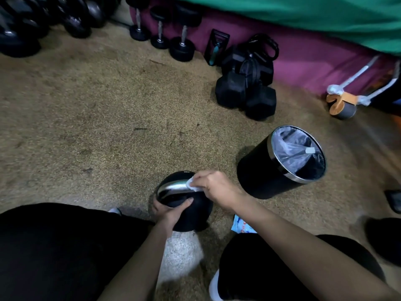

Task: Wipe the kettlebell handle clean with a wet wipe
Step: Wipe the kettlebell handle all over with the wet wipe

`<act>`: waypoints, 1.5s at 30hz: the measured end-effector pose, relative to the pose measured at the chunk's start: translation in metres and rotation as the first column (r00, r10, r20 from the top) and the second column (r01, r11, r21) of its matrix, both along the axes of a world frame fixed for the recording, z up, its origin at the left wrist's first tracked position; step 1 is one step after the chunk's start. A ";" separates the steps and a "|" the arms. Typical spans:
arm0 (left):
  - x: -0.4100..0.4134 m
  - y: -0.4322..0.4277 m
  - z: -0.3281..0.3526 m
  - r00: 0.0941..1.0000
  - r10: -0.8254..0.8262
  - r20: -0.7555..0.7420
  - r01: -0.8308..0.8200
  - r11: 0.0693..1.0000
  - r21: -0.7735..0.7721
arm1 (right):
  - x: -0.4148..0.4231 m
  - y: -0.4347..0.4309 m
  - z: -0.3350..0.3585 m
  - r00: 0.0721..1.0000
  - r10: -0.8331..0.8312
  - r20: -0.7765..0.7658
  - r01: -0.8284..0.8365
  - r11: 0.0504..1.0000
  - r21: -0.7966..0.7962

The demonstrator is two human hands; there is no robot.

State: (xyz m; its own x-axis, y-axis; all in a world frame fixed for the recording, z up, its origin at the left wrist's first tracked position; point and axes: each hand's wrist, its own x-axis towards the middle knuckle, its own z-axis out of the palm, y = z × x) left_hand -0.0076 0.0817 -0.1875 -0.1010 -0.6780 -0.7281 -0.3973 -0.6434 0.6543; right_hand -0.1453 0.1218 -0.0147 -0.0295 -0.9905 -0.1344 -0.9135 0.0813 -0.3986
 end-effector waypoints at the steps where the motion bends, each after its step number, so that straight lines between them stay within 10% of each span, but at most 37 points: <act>1: 0.000 0.001 -0.001 1.000 0.005 0.000 -0.005 1.000 0.001 | 0.000 -0.004 0.004 1.000 -0.019 0.021 0.019 1.000 -0.003; 23: 0.005 0.002 -0.003 0.998 -0.031 -0.052 0.030 0.999 -0.024 | -0.011 -0.036 0.009 0.969 -0.248 -0.007 0.221 0.851 0.477; 33: 0.004 0.004 -0.003 0.995 0.030 -0.090 -0.033 0.999 -0.033 | -0.026 -0.047 0.024 0.899 -0.349 0.264 0.153 0.817 0.556; 45: 0.004 0.004 -0.003 0.998 0.014 -0.065 -0.017 0.999 -0.049 | -0.015 -0.068 0.023 0.991 -0.131 0.015 0.081 0.697 0.713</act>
